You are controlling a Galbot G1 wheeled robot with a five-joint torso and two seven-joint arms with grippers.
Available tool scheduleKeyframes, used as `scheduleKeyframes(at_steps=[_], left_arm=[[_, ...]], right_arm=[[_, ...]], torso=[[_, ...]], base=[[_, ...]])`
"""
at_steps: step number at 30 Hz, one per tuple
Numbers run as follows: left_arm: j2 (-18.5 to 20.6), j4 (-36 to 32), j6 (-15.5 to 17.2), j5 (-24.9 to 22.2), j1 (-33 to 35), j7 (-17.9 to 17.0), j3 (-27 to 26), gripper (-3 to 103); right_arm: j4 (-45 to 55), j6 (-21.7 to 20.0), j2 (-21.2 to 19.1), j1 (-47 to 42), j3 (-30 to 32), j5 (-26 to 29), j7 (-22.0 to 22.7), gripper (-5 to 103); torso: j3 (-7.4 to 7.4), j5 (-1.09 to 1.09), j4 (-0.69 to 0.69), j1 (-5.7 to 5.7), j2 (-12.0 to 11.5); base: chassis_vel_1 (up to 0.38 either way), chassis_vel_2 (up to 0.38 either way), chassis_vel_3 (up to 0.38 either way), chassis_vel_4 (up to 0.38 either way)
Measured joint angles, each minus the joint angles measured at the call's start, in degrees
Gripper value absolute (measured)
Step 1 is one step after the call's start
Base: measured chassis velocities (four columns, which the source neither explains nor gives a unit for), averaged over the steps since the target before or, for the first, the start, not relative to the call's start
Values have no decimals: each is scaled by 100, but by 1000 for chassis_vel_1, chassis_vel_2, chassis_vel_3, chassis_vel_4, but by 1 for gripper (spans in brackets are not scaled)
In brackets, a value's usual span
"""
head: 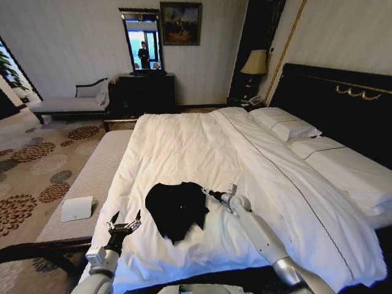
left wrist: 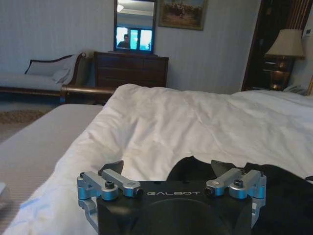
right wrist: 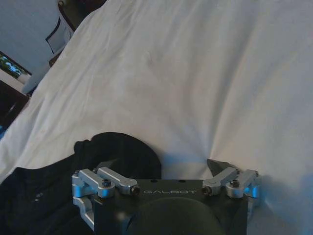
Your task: Fold the clothes on the bed.
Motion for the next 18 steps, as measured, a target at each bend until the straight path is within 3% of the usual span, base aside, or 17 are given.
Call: scheduleKeyframes(at_steps=[6,7,9,10,12,18], left_arm=[[-162,-79,79,-216,22,-74,-43,100],[-220,-100,81,-249,39,-79,-68,100],[-242,-109,83,-267,48,-83,-76,100],[-251,-117,86,-294,57,-86,-84,100],[-243,-123,96,-335,55,-97,-87,100],[-37,-72,285,-808,-87,-277,-111,100]], right_arm=[[115,-17,156,-93,50,63,111,83],[140,-19,193,-142,77,68,119,72],[143,-19,213,-168,92,68,121,72],[143,-17,244,-198,119,67,135,60],[143,3,261,-213,126,60,154,60],[199,75,276,-297,119,12,198,33]], torso=[[0,1,1,0,0],[0,1,2,0,0],[0,1,2,0,0],[0,1,1,0,0],[0,1,1,0,0],[0,1,2,0,0]], base=[[0,0,0,0],[0,0,0,0],[0,0,0,0],[0,0,0,0],[0,0,0,0],[0,0,0,0]])
